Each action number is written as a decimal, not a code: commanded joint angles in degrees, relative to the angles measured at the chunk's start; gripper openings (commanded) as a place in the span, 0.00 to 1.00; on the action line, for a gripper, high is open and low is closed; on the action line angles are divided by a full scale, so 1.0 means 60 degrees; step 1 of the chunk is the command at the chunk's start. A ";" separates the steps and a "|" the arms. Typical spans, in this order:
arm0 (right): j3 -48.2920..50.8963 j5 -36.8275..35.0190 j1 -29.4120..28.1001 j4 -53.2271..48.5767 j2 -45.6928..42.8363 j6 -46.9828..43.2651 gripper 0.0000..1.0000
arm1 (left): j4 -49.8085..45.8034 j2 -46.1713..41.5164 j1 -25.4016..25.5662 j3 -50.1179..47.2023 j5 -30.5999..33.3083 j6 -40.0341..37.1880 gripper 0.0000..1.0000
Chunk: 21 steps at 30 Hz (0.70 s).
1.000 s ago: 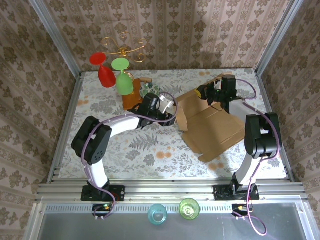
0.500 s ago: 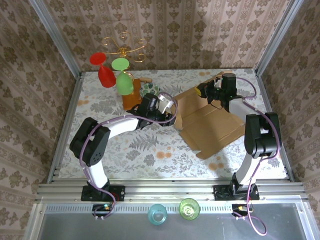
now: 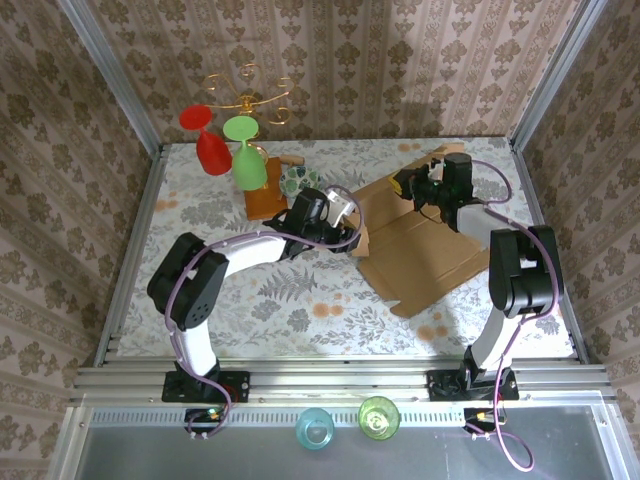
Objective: Fold the paper box
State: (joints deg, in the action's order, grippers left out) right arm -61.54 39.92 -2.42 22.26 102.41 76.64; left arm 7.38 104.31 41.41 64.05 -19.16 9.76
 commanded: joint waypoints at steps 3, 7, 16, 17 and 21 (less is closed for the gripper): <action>0.0573 -0.0052 -0.0022 0.1203 -0.0497 0.0615 0.00 | 0.0579 0.0190 0.0004 0.0020 0.0977 0.0688 0.54; 0.0933 -0.0298 -0.0022 0.1657 -0.0660 0.0894 0.00 | 0.0776 0.0315 0.0167 0.0188 0.1496 0.0900 0.54; 0.1764 -0.0825 -0.0060 0.2726 -0.1180 0.1349 0.00 | 0.0931 0.0325 0.0445 -0.0022 0.2472 0.1064 0.56; 0.1877 -0.0876 -0.0073 0.2760 -0.1226 0.1348 0.00 | 0.0998 0.0327 0.0434 -0.0040 0.2447 0.1117 0.56; 0.2244 -0.1108 -0.0080 0.2902 -0.1405 0.1394 0.00 | 0.1359 0.0299 0.0410 -0.0181 0.2105 0.1492 0.56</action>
State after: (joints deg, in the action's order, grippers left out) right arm -49.74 34.94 -2.50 36.80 96.03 84.25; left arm 12.51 105.93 44.16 63.88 -6.59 16.10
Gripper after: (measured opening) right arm 0.059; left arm 0.553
